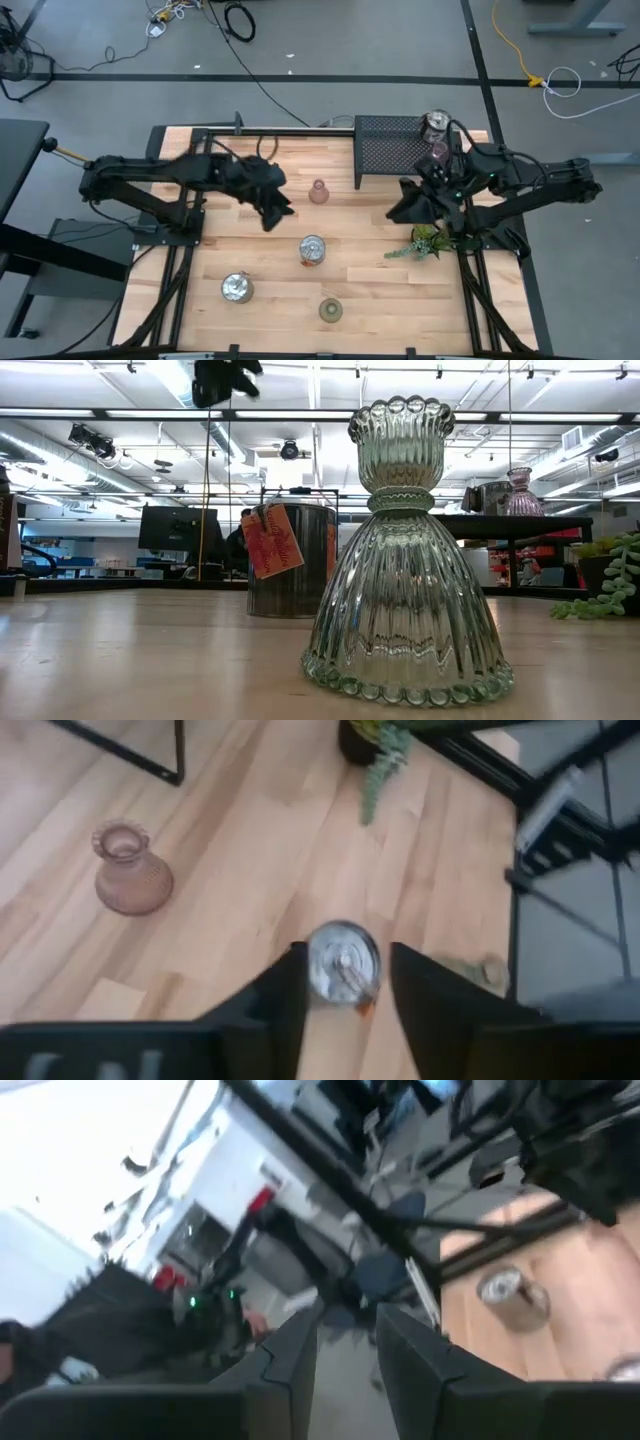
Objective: Pick & Place candle stick holders
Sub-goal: Put the top silver scented candle on the shelf aligned with the silver scented candle
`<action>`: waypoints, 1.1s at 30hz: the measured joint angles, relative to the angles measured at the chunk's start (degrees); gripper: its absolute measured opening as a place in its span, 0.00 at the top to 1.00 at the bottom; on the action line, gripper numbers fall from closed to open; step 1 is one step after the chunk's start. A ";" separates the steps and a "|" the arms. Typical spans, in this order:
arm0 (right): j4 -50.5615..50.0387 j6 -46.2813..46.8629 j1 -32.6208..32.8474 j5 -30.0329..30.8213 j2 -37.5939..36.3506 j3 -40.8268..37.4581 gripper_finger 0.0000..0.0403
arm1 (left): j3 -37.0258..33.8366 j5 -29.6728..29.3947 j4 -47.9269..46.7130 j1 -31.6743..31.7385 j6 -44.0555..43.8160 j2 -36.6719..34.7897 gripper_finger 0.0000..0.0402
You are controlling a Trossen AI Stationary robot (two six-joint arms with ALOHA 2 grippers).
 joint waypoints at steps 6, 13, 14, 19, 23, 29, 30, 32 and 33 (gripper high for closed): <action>-8.58 -4.47 -0.09 -2.84 -3.11 0.00 0.73 | -1.41 -4.79 4.93 -3.21 -8.18 5.56 0.35; -14.02 -6.46 -0.09 -2.86 -5.86 0.00 0.73 | -1.44 -5.77 4.81 -7.10 -13.82 11.98 0.19; -13.99 -6.55 -0.09 -2.87 -6.07 0.00 0.73 | -1.46 -5.86 4.41 -7.52 -14.27 12.75 0.18; -14.06 -7.41 -0.09 -2.88 -7.03 0.00 0.73 | -1.44 -5.99 5.00 -9.24 -18.04 15.79 0.16; -14.37 -7.86 -0.09 -2.86 -7.34 0.00 0.73 | -1.44 -6.95 4.98 -11.23 -20.65 17.71 0.16; -14.43 -8.34 -0.09 -2.84 -7.34 0.00 0.73 | -1.44 -9.06 5.14 -13.39 -23.46 19.43 0.16; -14.46 -8.63 -0.09 -2.84 -7.34 0.00 0.73 | -1.40 -9.12 6.10 -13.59 -24.00 19.70 0.16; -14.83 -9.34 -0.09 -2.52 -7.34 0.00 0.73 | -1.42 -9.47 6.66 -14.20 -24.39 19.90 0.16; -14.94 -9.48 -0.09 -2.15 -7.34 0.00 0.73 | -1.42 -9.86 7.18 -14.53 -24.82 19.88 0.16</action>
